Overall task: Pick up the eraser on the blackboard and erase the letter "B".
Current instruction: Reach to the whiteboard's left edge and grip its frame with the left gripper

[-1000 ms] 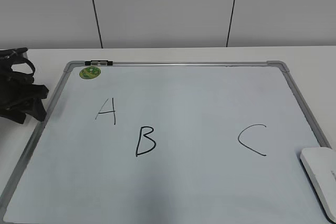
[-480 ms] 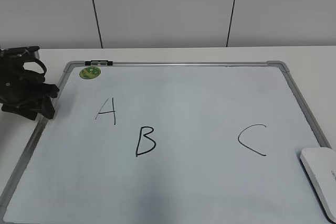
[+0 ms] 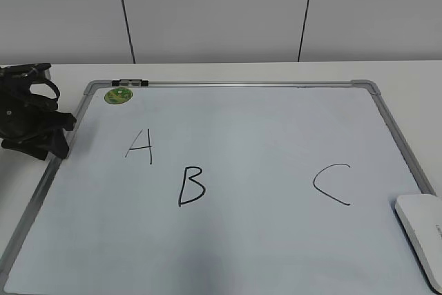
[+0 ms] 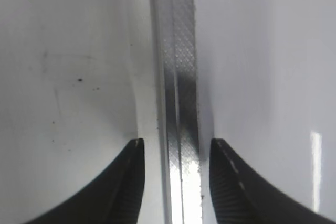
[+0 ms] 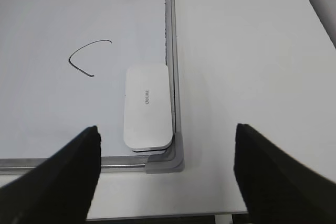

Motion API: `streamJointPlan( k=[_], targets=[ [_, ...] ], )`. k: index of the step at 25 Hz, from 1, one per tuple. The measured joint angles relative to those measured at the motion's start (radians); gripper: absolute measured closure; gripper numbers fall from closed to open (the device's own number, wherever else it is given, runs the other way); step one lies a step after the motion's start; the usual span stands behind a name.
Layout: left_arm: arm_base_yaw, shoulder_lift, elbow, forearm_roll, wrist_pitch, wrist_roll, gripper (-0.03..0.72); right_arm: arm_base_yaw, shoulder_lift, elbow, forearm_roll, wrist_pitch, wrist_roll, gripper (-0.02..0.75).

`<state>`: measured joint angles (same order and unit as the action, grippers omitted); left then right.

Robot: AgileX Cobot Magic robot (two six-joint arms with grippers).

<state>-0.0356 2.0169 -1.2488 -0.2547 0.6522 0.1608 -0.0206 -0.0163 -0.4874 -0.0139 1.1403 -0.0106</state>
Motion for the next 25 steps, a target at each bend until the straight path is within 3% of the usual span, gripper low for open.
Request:
streamJointPlan(
  k=[25],
  targets=[
    [0.0, 0.022, -0.002, -0.002, 0.01, 0.0, 0.498, 0.0, 0.0, 0.0, 0.0, 0.0, 0.0, 0.151]
  ],
)
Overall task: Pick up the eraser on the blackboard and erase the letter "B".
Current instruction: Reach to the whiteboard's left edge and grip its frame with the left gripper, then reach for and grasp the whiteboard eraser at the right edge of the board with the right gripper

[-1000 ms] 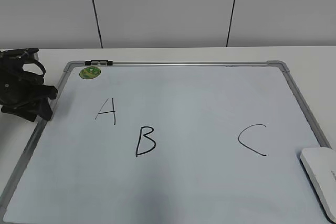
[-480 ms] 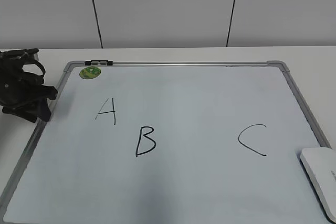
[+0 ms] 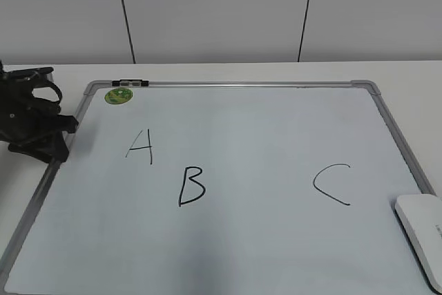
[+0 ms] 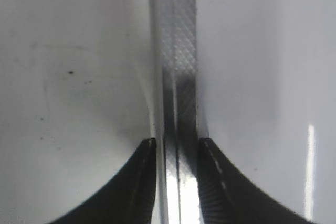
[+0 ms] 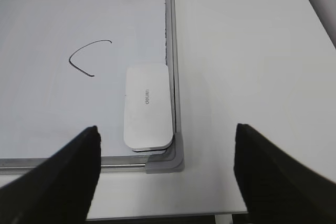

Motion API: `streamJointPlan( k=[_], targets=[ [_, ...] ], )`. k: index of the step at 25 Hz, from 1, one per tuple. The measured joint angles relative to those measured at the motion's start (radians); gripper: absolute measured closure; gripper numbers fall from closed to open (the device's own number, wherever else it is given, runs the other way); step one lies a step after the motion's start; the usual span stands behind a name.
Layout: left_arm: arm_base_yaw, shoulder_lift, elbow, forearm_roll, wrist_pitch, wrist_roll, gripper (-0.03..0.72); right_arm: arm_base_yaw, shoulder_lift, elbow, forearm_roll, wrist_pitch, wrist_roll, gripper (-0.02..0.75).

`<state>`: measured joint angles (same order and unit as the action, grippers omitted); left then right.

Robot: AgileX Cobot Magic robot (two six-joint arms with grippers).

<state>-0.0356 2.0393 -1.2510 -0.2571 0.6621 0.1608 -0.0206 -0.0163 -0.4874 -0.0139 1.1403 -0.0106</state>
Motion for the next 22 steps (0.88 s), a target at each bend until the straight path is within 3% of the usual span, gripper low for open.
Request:
streamJointPlan(
  k=[4, 8, 12, 14, 22],
  targets=[
    [0.0, 0.008, -0.008, -0.009, 0.0, 0.0, 0.518, 0.0, 0.0, 0.0, 0.0, 0.0, 0.0, 0.151],
    [0.0, 0.008, -0.01, -0.021, 0.004, -0.007, 0.594, 0.0, 0.0, 0.0, 0.0, 0.0, 0.0, 0.151],
    [0.002, 0.012, -0.028, -0.024, 0.029, -0.009, 0.601, 0.0, 0.0, 0.0, 0.0, -0.002, 0.0, 0.151],
    [0.002, 0.016, -0.043, -0.006, 0.045, -0.005, 0.65, 0.0, 0.0, 0.0, 0.0, -0.002, 0.0, 0.151],
    [0.002, 0.024, -0.06, -0.002, 0.067, -0.005, 0.662, 0.0, 0.0, 0.0, 0.0, -0.002, 0.0, 0.151]
  ],
)
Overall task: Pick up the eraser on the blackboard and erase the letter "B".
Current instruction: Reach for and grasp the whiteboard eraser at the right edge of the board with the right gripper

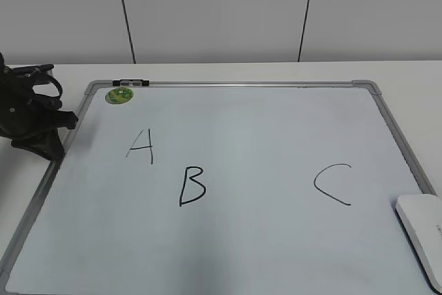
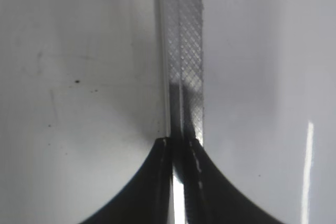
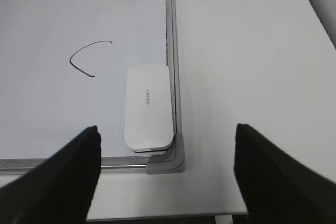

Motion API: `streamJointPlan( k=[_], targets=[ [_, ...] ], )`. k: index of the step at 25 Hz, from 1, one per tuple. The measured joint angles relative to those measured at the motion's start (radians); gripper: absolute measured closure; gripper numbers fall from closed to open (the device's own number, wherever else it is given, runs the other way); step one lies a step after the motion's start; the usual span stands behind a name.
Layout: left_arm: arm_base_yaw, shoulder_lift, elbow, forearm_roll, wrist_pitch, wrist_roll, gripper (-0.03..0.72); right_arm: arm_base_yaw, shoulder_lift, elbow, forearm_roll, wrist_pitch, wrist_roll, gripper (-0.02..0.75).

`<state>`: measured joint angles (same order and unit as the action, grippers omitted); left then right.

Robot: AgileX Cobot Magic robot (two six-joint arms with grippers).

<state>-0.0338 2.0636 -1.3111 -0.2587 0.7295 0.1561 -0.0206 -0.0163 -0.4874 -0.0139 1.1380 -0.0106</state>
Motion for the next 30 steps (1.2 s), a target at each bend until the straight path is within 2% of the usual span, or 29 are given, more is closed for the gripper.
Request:
streamJointPlan(
  k=[5, 12, 20, 26, 30],
  targets=[
    [0.0, 0.0, -0.002, 0.0, 0.003, 0.0, 0.662, 0.0, 0.0, 0.0, 0.005, 0.0, 0.0, 0.151],
    [0.0, 0.0, -0.002, 0.002, 0.006, 0.0, 0.662, 0.0, 0.066, -0.034, 0.084, -0.055, 0.0, 0.151],
    [0.0, 0.0, -0.002, 0.002, 0.009, 0.0, 0.662, 0.0, 0.346, -0.037, 0.107, -0.251, -0.006, 0.151],
    [0.0, 0.0, -0.004, 0.002, 0.011, 0.0, 0.662, 0.0, 0.613, -0.037, 0.112, -0.24, -0.03, 0.151],
    [0.0, 0.0, -0.004, 0.002, 0.013, 0.0, 0.662, 0.0, 0.785, -0.046, 0.166, -0.228, -0.099, 0.151]
  ],
)
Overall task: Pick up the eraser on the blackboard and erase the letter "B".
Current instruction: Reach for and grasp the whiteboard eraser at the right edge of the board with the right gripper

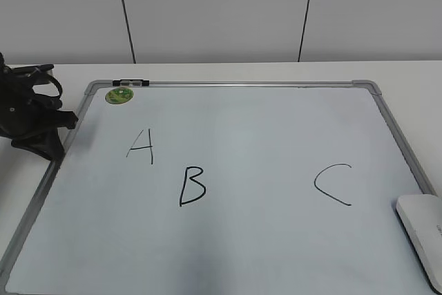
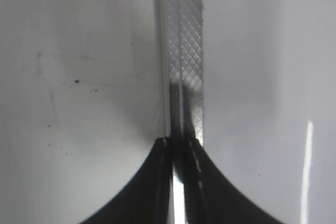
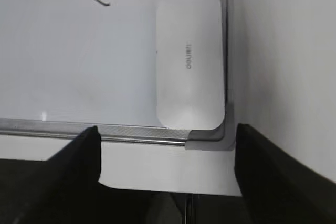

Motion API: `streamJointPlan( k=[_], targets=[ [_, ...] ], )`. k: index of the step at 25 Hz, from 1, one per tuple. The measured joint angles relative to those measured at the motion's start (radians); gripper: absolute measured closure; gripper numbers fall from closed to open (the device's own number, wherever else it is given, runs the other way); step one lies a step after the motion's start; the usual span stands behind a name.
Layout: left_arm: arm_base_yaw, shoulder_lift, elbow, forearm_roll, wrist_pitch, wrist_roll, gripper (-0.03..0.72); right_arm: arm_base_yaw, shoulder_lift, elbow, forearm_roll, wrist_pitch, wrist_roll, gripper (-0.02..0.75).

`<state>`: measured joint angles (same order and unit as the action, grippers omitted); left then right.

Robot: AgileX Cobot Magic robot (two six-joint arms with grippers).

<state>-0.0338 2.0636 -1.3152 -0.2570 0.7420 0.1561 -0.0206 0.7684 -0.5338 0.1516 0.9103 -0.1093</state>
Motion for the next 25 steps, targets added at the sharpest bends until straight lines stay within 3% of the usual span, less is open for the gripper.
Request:
streamJointPlan(
  k=[16, 25],
  targets=[
    [0.0, 0.0, -0.002, 0.0, 0.002, 0.0, 0.662, 0.0, 0.494, -0.082, 0.024, -0.133, -0.052, 0.131],
    [0.0, 0.0, -0.002, 0.0, 0.002, 0.0, 0.662, 0.0, 0.631, -0.083, 0.006, -0.242, -0.052, 0.131]
  ],
)
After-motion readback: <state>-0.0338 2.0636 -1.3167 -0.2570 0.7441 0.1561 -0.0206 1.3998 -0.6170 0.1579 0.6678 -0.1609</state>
